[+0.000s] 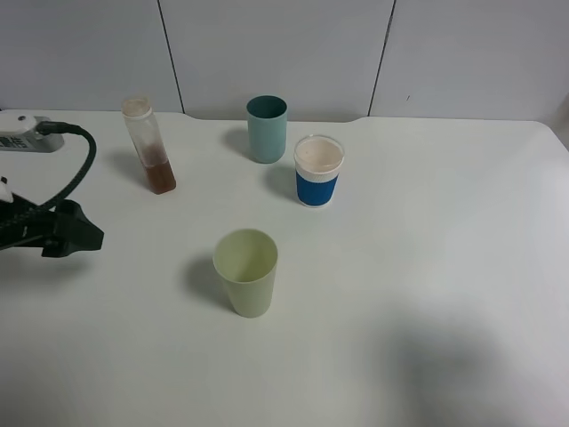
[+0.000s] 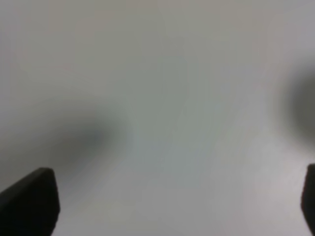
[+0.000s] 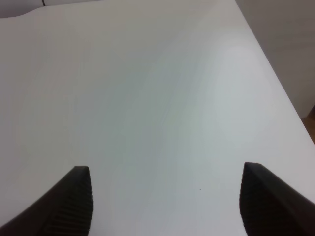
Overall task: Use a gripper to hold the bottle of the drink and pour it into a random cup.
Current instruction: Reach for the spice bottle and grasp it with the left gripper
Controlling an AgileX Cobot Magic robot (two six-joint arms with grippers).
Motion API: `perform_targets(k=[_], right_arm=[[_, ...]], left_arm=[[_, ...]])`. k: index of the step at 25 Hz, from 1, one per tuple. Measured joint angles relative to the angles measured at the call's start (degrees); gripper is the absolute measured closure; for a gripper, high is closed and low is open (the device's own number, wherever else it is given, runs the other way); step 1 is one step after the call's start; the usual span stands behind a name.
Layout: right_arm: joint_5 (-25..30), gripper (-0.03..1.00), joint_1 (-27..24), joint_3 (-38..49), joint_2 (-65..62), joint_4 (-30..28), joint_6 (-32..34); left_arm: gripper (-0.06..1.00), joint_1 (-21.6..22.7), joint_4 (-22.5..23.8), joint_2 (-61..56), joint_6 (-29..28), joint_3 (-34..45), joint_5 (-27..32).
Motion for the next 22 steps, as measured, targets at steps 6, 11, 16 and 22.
perform_targets(k=[6,11,16,22], right_arm=[[0.0,0.33,0.0,0.0,0.0,0.0,0.0],[0.0,0.33,0.0,0.0,0.0,0.0,0.0],[0.0,0.33,0.0,0.0,0.0,0.0,0.0],[0.0,0.33,0.0,0.0,0.0,0.0,0.0]], left_arm=[[-0.05,-5.0,-1.1,8.3,0.0,0.5,-10.4],[-0.05,-6.8,-1.1,15.1,0.0,0.5,-20.1],[-0.05,-6.9,-1.3,19.9,-1.0,0.5,-29.6],[-0.05,-6.9,-1.3,23.3,-1.1,0.5,-36.5]])
